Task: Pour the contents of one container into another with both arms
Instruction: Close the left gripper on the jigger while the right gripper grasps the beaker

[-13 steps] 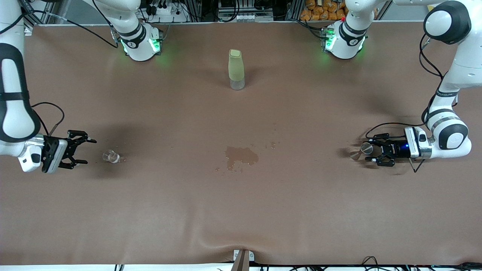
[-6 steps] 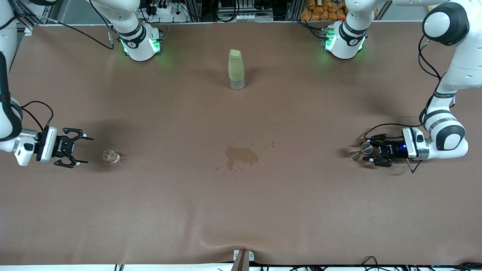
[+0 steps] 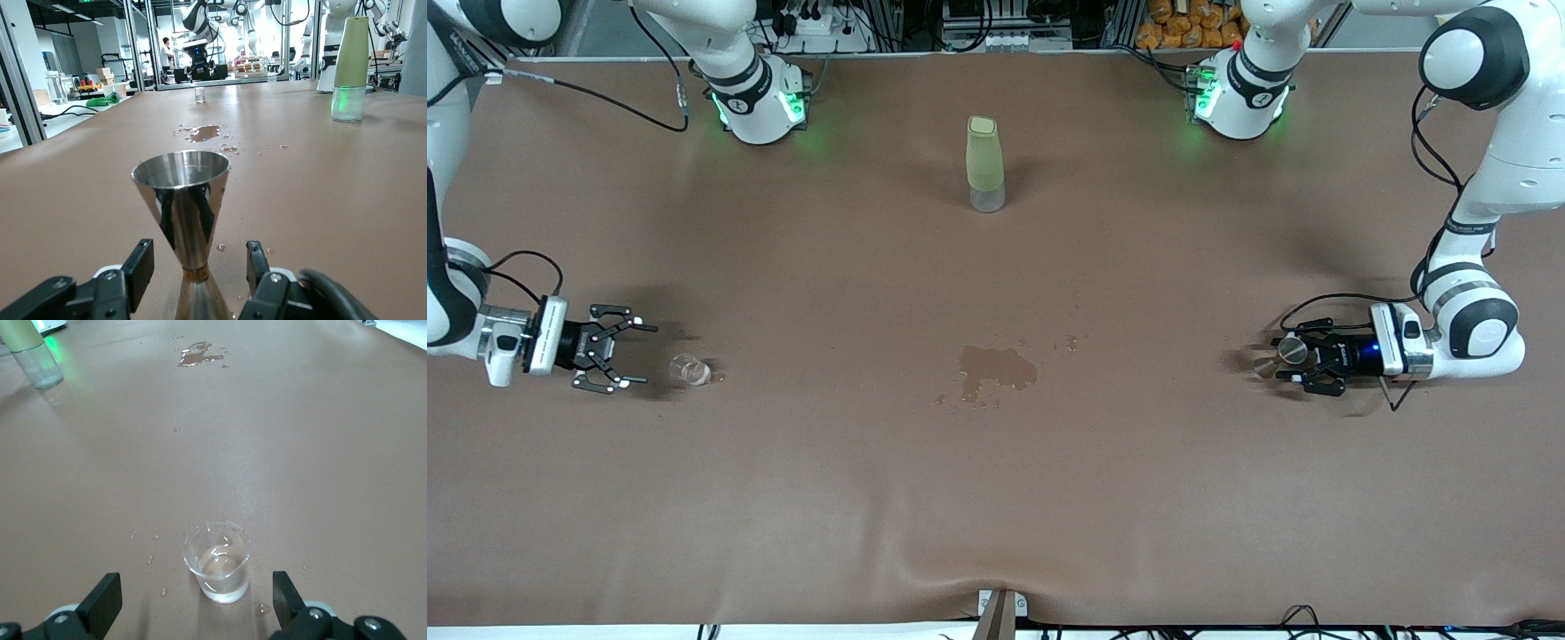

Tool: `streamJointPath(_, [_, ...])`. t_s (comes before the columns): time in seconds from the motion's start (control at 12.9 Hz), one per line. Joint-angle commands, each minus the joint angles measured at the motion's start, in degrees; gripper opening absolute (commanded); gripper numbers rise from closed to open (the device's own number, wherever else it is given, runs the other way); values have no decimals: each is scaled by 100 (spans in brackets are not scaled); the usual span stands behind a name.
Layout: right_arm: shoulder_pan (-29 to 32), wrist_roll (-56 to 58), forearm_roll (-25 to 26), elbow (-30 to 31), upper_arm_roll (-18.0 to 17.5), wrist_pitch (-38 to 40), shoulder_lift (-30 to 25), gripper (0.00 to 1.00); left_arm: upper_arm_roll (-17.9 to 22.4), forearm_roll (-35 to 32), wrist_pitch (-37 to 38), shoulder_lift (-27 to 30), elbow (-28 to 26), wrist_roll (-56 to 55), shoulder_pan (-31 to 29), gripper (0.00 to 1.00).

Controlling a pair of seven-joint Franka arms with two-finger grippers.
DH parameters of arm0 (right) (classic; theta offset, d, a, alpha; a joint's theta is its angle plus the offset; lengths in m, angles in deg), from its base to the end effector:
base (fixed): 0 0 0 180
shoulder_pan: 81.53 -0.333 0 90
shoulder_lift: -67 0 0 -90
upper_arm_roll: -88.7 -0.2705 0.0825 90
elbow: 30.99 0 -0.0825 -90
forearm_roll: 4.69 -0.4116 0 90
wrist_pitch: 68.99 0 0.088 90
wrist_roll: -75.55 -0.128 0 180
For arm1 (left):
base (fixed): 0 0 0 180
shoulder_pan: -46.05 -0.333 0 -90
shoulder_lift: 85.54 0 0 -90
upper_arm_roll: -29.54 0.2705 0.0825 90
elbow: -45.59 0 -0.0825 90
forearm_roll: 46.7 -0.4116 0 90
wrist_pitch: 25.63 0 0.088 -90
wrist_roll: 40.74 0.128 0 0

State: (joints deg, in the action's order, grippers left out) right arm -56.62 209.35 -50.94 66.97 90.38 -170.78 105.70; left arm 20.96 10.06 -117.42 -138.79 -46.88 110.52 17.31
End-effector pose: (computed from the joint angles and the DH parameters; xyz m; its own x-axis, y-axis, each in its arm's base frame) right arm 0.5700 -0.1987 0.1159 0.1310 0.6216 0.7723 0.9913 -0.0756 -0.1073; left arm 0.5723 0.0960 0.0382 -0.0951 -0.2291 0.9688 -0.9943 0.0697 -0.0811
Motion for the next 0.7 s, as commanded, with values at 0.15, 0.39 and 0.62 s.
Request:
streamJointPath(0.15, [251,970,-410,-180,-81,160,383,100,32,152,47,-186,88,158,53,57])
streamJointPath(0.39, [330,1052,-927,-180,-81,212,673,100,32,152,47,-186,88,184,53,50])
streamJointPath(0.62, [401,1043,-1517,-189,-72,502,1016,100,32,143,47,-177,88,193,44,43])
